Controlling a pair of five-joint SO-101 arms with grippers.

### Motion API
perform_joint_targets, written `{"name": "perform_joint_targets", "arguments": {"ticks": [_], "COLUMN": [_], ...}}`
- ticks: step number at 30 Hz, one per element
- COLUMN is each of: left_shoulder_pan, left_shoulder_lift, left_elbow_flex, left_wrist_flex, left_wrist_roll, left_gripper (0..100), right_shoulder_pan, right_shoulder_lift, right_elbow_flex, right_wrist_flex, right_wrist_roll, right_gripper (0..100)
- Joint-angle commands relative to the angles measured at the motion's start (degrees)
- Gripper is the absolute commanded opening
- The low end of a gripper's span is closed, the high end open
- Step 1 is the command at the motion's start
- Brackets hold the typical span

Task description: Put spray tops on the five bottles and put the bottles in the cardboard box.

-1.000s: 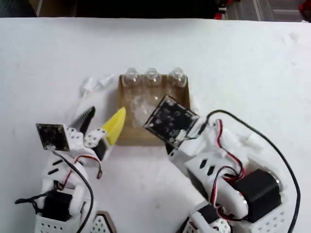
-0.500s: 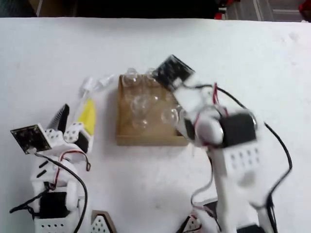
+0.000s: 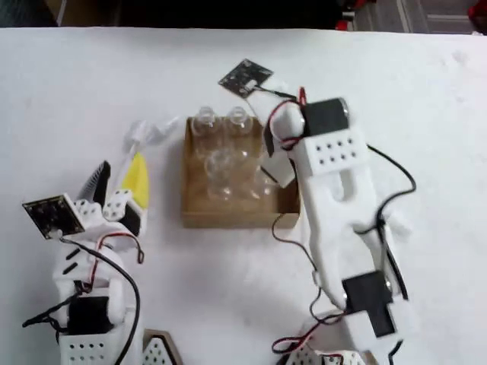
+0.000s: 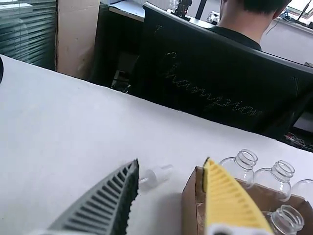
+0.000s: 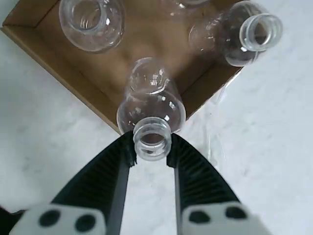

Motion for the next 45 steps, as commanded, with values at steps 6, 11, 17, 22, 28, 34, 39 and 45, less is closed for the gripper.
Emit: {"name": "perform_joint_targets", "arguments": {"ticks": [6, 11, 17, 22, 28, 34, 39, 45], "left_shoulder_pan": [-0.48, -0.48, -0.48, -0.40, -0.40, -0.40, -0.40, -0.40], "left_shoulder_lift": [-0.48, -0.48, -0.48, -0.48, -0.48, -0.48, -0.48, -0.48], "left_elbow_flex": [-0.35, -0.35, -0.35, -0.35, -0.35, -0.35, -0.35, -0.35], "left_wrist_flex": [-1.93, -1.93, -1.93, -1.93, -1.93, -1.93, -1.93, -1.93], "left_wrist_roll": [0.26, 0.26, 0.26, 0.26, 0.26, 0.18, 0.18, 0.18], "left_gripper": [20, 20, 20, 20, 20, 20, 20, 20], "right_shoulder_pan": [0.75, 0.57, 0.31, 0.31, 0.31, 0.22, 0.22, 0.22], "right_shoulder_lift": [3.47, 6.11, 6.90, 7.25, 6.64, 6.55, 6.20, -2.24], "right_elbow_flex": [-2.64, -2.64, -2.73, -2.73, -2.73, -2.73, -2.81, -2.73], "right_wrist_flex": [1.19, 1.19, 0.75, 0.75, 0.84, 0.84, 0.84, 1.10], "right_wrist_roll": [4.75, 4.84, 4.57, 4.57, 4.48, 4.48, 4.48, 4.48], "right_gripper": [1.5, 1.5, 1.5, 1.5, 8.6, 18.0, 18.0, 18.1]}}
